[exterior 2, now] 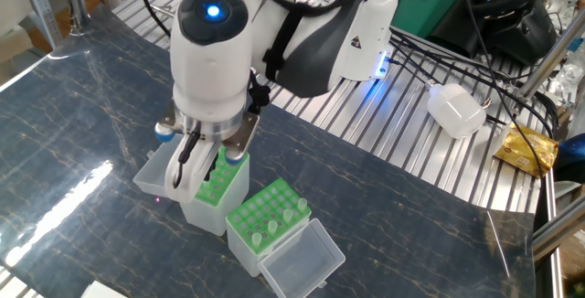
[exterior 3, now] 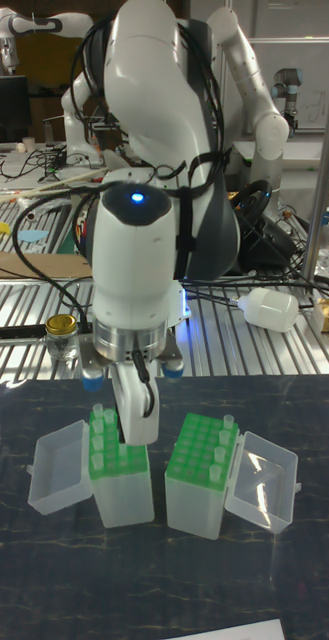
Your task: Transfer all large pipette tips from one holder to another
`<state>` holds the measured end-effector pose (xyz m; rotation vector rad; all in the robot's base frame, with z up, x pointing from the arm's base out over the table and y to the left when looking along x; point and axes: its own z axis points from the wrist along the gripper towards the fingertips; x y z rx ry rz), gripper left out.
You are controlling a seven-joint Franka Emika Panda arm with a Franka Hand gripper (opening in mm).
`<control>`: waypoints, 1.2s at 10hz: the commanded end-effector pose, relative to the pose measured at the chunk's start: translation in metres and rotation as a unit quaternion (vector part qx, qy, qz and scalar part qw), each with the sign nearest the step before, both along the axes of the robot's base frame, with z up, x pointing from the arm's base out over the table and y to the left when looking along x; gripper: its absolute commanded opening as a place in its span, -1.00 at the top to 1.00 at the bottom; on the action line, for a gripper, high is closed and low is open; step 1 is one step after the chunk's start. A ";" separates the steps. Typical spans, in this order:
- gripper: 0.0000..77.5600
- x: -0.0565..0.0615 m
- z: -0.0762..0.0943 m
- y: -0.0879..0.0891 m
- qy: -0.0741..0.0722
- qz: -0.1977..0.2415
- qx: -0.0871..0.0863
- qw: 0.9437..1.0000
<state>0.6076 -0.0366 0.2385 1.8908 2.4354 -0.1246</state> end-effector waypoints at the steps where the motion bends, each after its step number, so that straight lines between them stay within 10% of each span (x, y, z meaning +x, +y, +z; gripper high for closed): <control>1: 0.97 -0.002 0.023 0.002 0.000 0.019 0.003 1.000; 12: 0.97 -0.004 0.097 0.030 -0.014 0.121 0.020 0.992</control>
